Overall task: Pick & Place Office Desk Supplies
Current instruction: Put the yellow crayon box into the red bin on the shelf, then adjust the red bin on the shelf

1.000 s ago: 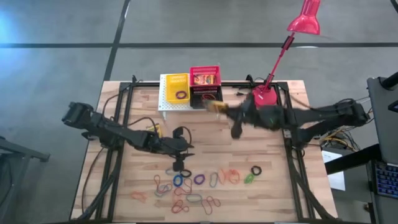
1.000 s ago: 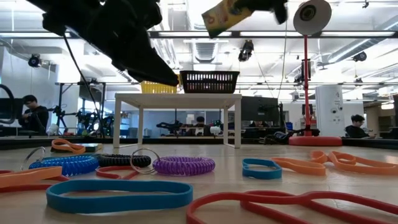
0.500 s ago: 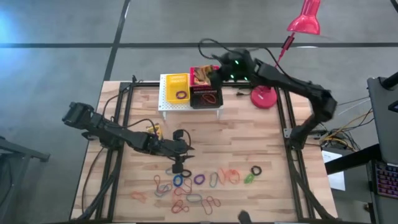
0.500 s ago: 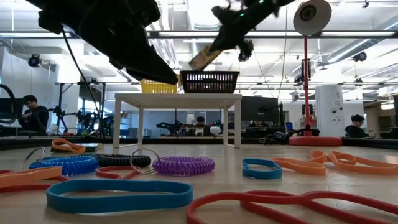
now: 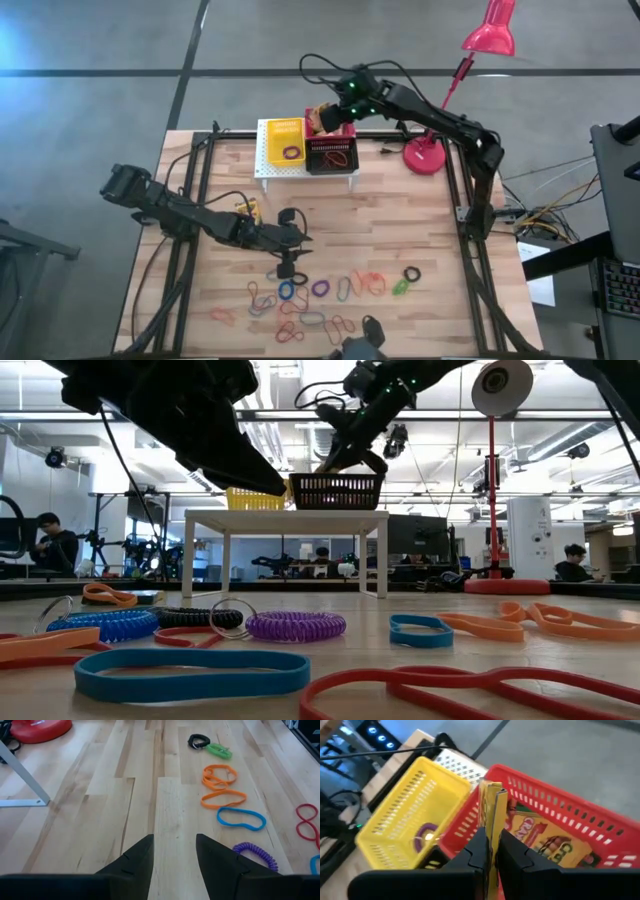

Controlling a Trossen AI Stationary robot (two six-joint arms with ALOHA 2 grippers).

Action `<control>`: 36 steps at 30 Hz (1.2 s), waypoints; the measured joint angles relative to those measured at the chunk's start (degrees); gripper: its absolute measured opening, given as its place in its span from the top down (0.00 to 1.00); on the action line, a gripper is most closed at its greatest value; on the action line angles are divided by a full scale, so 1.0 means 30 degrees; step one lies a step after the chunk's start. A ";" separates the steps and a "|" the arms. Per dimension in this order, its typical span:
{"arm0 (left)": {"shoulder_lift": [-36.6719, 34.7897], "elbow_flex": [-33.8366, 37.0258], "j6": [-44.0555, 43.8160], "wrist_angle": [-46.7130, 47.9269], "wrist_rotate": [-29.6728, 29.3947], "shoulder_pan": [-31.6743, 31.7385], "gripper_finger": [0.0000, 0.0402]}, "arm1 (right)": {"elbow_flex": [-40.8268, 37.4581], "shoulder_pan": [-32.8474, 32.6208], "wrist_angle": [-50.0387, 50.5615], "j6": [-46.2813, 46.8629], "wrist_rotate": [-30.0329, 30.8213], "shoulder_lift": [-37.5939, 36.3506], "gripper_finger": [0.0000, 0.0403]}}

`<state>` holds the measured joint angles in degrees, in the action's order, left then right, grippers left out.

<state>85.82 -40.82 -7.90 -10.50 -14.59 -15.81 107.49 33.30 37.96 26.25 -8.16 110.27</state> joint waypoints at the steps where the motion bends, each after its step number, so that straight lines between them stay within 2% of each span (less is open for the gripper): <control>1: 0.0000 0.0000 0.0000 0.0002 0.0000 0.0000 0.63 | 0.0158 -0.0007 0.0046 0.0106 -0.0219 0.0122 0.95; 5: -0.0007 0.0000 0.0000 0.0007 0.0000 0.0000 0.63 | 0.0311 -0.0007 0.0690 -0.0197 -0.0468 0.0602 0.95; 9: -0.0015 0.0000 -0.0007 0.0007 0.0000 0.0000 0.63 | 0.0311 0.0073 0.0936 -0.0613 -0.0482 0.0657 0.89; 18: -0.0015 0.0000 -0.0007 0.0000 0.0000 0.0000 0.63 | 0.0303 0.0153 0.1162 -0.1353 -0.0202 0.0323 0.62; 23: -0.0015 0.0000 -0.0011 0.0000 0.0000 0.0000 0.63 | 0.0282 0.0168 0.1432 -0.1925 0.1707 -0.0428 0.52; 30: -0.0015 0.0000 -0.0027 0.0000 0.0002 0.0000 0.63 | 0.0289 0.0043 0.4073 -0.3547 0.6295 -0.1401 0.52; 34: -0.0015 0.0000 -0.0066 -0.0025 0.0001 0.0000 0.63 | 0.0252 0.0299 0.6373 -0.3586 0.6678 -0.1342 0.57; 36: -0.0015 0.0000 -0.0066 -0.0068 0.0007 0.0000 0.63 | -0.0087 0.0590 0.6510 -0.3612 0.6728 -0.1220 0.60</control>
<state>85.78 -40.82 -8.10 -10.71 -14.57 -15.81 107.23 35.07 57.49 15.42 12.02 106.62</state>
